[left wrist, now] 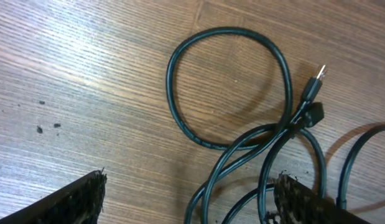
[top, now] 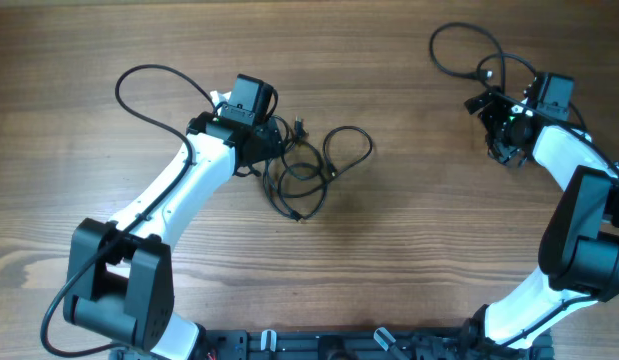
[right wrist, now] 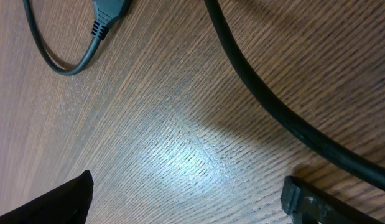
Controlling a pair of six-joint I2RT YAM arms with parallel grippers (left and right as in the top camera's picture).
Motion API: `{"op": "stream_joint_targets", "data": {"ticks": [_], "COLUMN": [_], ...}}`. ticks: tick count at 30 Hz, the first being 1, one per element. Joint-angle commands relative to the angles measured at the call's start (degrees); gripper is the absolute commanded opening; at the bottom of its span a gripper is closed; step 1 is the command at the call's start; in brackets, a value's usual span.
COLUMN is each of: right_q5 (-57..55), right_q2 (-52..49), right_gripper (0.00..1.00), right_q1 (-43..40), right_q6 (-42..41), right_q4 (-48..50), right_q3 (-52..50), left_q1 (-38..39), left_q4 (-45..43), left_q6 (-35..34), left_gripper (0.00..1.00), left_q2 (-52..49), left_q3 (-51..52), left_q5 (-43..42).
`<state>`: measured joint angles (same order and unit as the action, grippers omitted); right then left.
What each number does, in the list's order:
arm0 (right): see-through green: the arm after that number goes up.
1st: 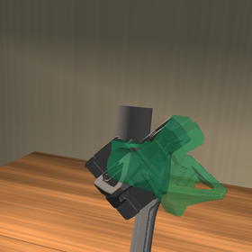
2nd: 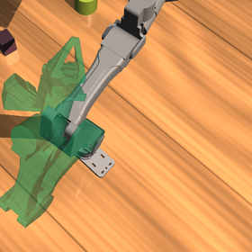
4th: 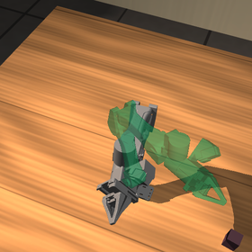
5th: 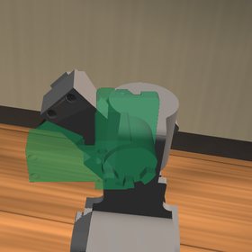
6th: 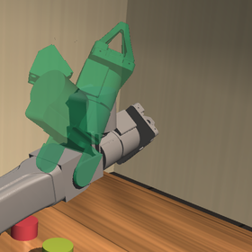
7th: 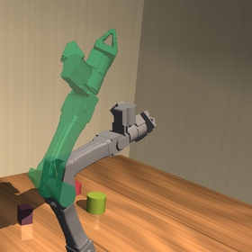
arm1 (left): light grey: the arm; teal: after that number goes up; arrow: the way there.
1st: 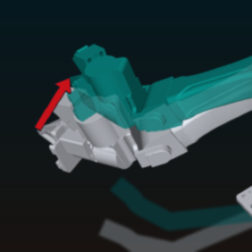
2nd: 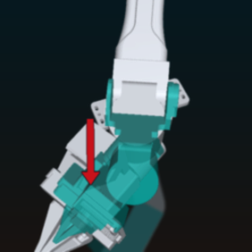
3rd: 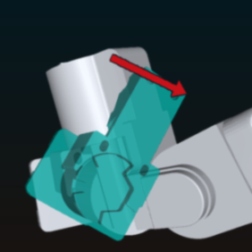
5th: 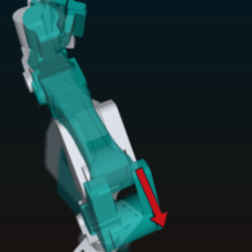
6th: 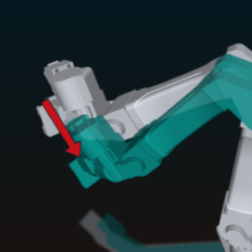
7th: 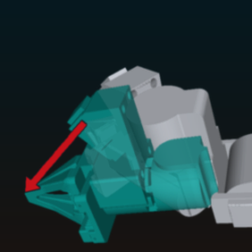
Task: Untangle cables
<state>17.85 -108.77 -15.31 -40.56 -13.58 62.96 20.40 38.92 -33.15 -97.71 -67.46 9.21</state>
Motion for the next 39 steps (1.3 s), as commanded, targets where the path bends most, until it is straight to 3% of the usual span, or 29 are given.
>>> {"op": "stream_joint_targets", "data": {"ticks": [1,5,7,8,9,11,13,24,28,32,34,39], "right_q5": [-1.14,-1.14,-1.14,-1.14,-1.14,-1.14,-1.11,-1.05,7.19,10.1,10.58,13.99], "right_q2": [-0.96,-0.96,-0.96,-0.96,-0.96,-0.96,-0.96,-0.96,-0.96,-0.96,-0.96,-0.96], "right_gripper": [1.0,1.0,1.0,1.0,1.0,1.0,1.0,1.0,1.0,1.0,1.0,1.0], "right_q1": [0.09,0.09,0.09,0.09,0.09,0.09,0.09,0.09,0.09,0.09,0.28,3.23], "right_q6": [-0.57,-0.57,-0.57,-0.59,-0.57,-0.57,-1.62,-28.3,-29.49,-22.97,-6.38,9.16], "right_q4": [0.31,0.31,0.31,0.31,0.31,0.31,0.68,1.31,-1.51,-8.74,-15.1,-25.03], "right_q3": [-0.42,-0.42,-0.42,-0.42,-0.42,-0.42,-0.42,-0.42,-0.42,-0.42,-0.42,-0.48], "left_q1": [-0.04,-0.07,-0.07,-0.09,-0.35,-0.66,-1.36,-9.57,-11.19,-11.19,-11.19,-11.19], "left_q4": [-0.81,-1.16,-2.86,-3.69,-4.31,-4.33,-4.46,-5.31,-5.33,-5.42,-5.75,-5.7], "left_q6": [-0.31,2.01,6.78,7.48,7.45,7.45,7.41,7.45,7.37,7.23,7.23,7.23], "left_gripper": [0.85,0.61,0.59,0.51,0.25,0.14,0.14,0.16,0.18,0.2,0.22,0.24], "left_q2": [0.2,-1.44,-3.21,-4.0,-4.92,-5.95,-6.54,-7.28,-9.11,-9.25,-9.25,-9.25], "left_q3": [0.02,0.02,0.0,0.0,0.02,0.0,0.0,0.02,0.02,0.0,0.0,0.0], "left_q5": [1.36,1.38,1.33,1.38,1.29,1.31,1.09,-14.23,-15.43,-15.43,-15.41,-15.43]}}
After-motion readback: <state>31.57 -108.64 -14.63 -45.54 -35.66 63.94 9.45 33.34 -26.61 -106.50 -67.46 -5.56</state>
